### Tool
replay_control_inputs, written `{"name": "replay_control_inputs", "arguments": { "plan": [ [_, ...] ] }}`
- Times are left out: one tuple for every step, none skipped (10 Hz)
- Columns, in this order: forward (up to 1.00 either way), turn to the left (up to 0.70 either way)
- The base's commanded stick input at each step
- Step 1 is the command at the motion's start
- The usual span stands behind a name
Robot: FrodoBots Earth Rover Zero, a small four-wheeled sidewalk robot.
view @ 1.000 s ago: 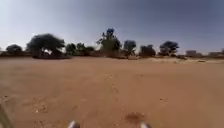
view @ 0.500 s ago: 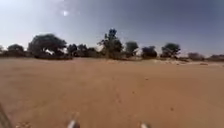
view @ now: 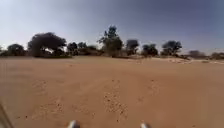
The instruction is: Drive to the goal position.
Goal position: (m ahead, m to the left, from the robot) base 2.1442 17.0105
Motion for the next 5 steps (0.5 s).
{"name": "replay_control_inputs", "arguments": {
  "plan": [
    [0.7, 0.0],
    [0.7, 0.0],
    [0.7, 0.0],
    [0.7, 0.0],
    [0.7, 0.0]
  ]
}}
